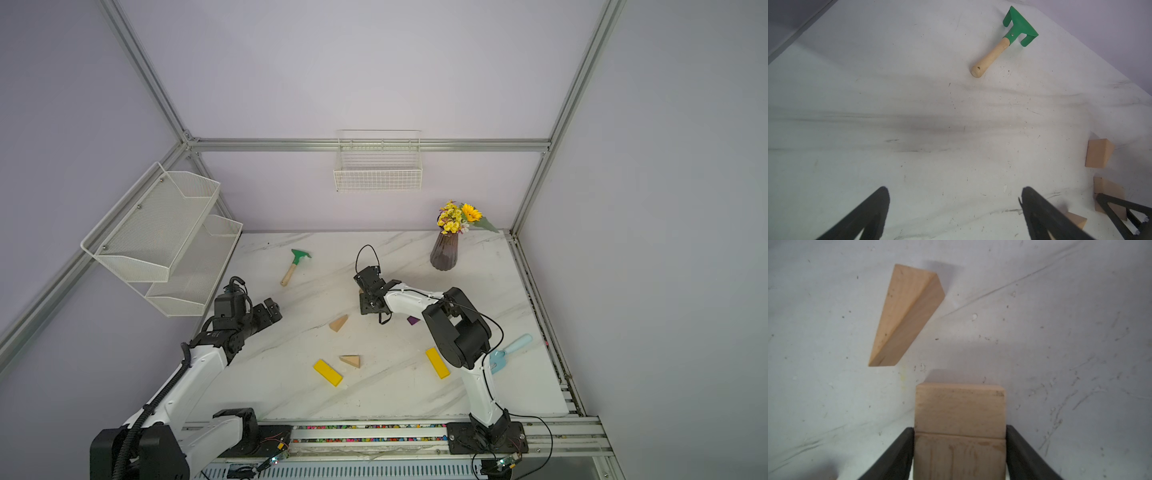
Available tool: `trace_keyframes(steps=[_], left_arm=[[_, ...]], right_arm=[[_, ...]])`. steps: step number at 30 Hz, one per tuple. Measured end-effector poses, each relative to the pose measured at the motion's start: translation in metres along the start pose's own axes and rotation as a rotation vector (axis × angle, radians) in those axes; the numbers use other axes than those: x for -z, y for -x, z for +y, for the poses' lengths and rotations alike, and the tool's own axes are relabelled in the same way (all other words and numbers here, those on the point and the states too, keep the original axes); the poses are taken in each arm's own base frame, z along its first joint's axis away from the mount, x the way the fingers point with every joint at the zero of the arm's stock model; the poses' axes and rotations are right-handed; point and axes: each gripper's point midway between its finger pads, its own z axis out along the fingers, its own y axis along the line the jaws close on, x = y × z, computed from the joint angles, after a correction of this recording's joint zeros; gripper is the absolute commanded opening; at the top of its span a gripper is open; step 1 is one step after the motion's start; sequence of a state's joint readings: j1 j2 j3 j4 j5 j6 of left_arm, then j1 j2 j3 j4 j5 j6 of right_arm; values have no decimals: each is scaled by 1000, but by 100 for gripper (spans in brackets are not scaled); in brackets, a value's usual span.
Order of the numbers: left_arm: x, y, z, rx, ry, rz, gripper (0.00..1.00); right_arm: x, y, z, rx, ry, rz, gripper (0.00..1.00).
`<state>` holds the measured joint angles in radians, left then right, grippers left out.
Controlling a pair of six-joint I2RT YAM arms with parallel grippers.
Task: Assemble a small pinwheel with building blocks
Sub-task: Assemble the building block at the center of the board.
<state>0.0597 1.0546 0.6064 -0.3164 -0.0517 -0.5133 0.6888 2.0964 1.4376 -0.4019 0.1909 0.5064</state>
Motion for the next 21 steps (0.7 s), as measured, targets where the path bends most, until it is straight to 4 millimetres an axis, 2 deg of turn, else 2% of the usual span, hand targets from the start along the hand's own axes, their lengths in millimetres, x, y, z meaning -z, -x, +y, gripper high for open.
trace_keyframes(steps=[9,13,17,21], left_arm=[[-1,-1,-3,-8,-18,9,100],[-2,-6,-8,-32,-49,32,100],[-2,-10,-14,-59,-83,56,100],[2,-12,-27,-115,-128,84,100]], right_arm=[[0,3,1,6,10,-8,83],[8,-1,0,7,28,18,87],[31,-4,1,9,63,41,91],[78,14,8,14,137,-20,92]])
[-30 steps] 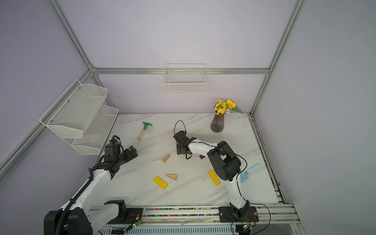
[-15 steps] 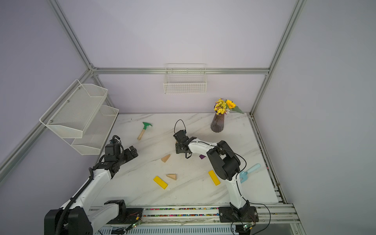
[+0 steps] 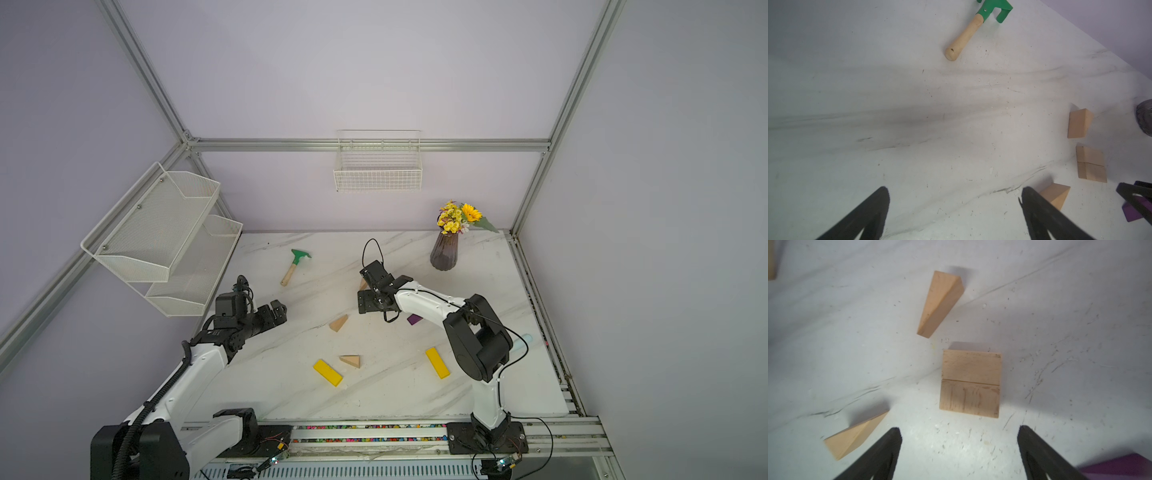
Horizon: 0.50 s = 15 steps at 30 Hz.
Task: Assemble a small pinwheel with building blocks
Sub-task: Assemble the building block at the center of the board.
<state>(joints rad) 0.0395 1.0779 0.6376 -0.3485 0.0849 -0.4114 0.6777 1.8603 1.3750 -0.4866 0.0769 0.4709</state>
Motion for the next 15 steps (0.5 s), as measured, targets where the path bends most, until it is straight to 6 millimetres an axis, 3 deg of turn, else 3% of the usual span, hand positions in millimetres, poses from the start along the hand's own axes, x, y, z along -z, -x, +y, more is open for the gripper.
trace_keyframes(steps=[3,6,11,15], left_arm=[[-2,4,-25,-88,-50,32,100],[-7,7,-64,-241,-114,77,99],[-21,-5,-129,-517,-211,183,80],[-41,-20,-151,-638,-237,286,71]], right_arm=[[32,20,6,6,49,-67,92],[50,35,-7,-12,62,-110,92],[45,41,-56,-73,19,-99,92],[42,41,-79,-97,-1,-87,92]])
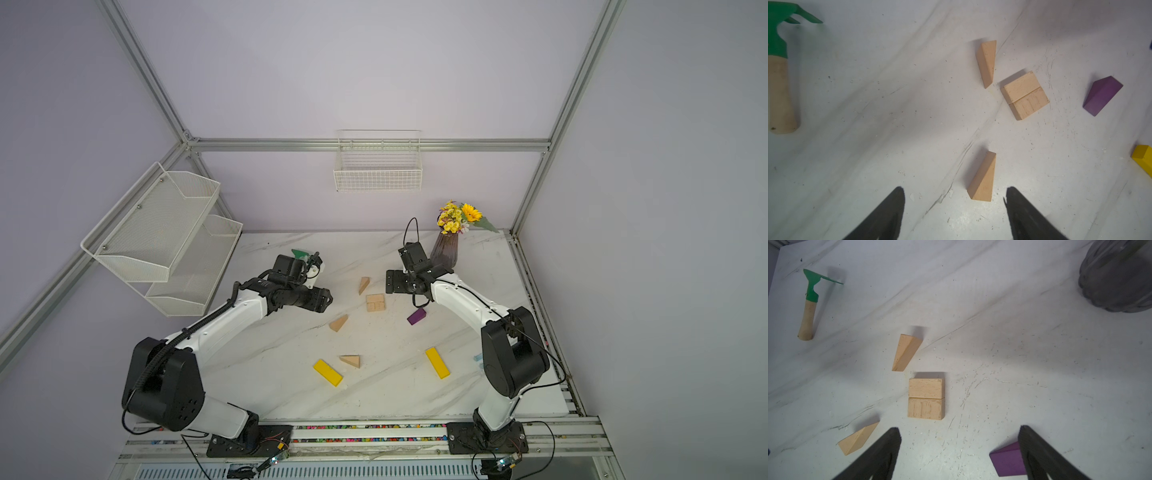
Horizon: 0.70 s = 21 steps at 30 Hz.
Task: Assemble a small pinwheel with building blocks
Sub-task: Assemble the building block at the center of the board.
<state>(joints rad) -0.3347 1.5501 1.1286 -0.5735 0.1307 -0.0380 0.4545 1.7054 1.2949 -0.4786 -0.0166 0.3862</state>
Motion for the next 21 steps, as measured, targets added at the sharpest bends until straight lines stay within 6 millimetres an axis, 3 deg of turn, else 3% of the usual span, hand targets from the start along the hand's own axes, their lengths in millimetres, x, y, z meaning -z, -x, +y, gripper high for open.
trace_keyframes(steps=[5,10,14,21], left_arm=[[-32,-19,-35,-144,-41,151,67],[-54,-43,-64,-263,-42,258,61],[-64,-51,-58,-301,19,306,53],[-72,-43,-42,-332,116,312,41]], right_arm=[[-1,2,-7,-1,11,3,92],[-6,-10,-14,-5,13,34,92],[-9,-17,-18,-7,11,53,92],[-9,-16,-21,-12,16,55,92]])
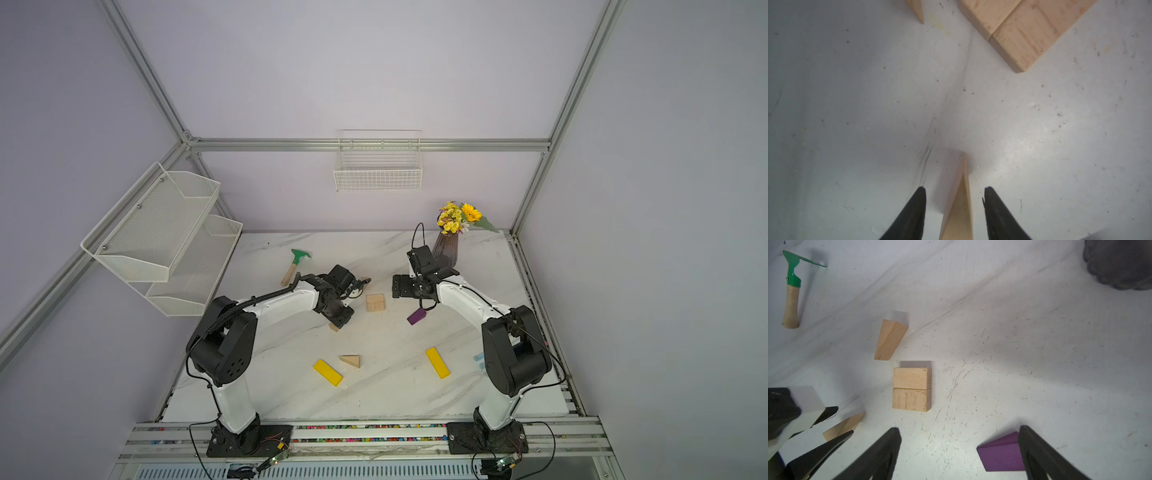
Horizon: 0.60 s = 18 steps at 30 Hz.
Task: Assemble a small pinwheel with building blocks
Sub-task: Assemble the building block at the center of the board.
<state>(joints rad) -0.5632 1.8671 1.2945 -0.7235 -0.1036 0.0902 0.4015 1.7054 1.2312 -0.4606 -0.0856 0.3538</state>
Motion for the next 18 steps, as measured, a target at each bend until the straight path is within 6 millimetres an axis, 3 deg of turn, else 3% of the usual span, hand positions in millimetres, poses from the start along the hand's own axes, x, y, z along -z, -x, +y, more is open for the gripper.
trace_keyframes(steps=[7,10,18], left_arm=[[-17,-9,0,-52,8,53,16],[-16,-4,-1,-75,2,40,8],[-17,17,-9,-194,-39,8,0]], right_arm=[[-3,-6,-3,-3,-3,11,92],[-4,-9,-5,-4,-7,18,92],[-5,-7,-8,-9,-8,10,92]])
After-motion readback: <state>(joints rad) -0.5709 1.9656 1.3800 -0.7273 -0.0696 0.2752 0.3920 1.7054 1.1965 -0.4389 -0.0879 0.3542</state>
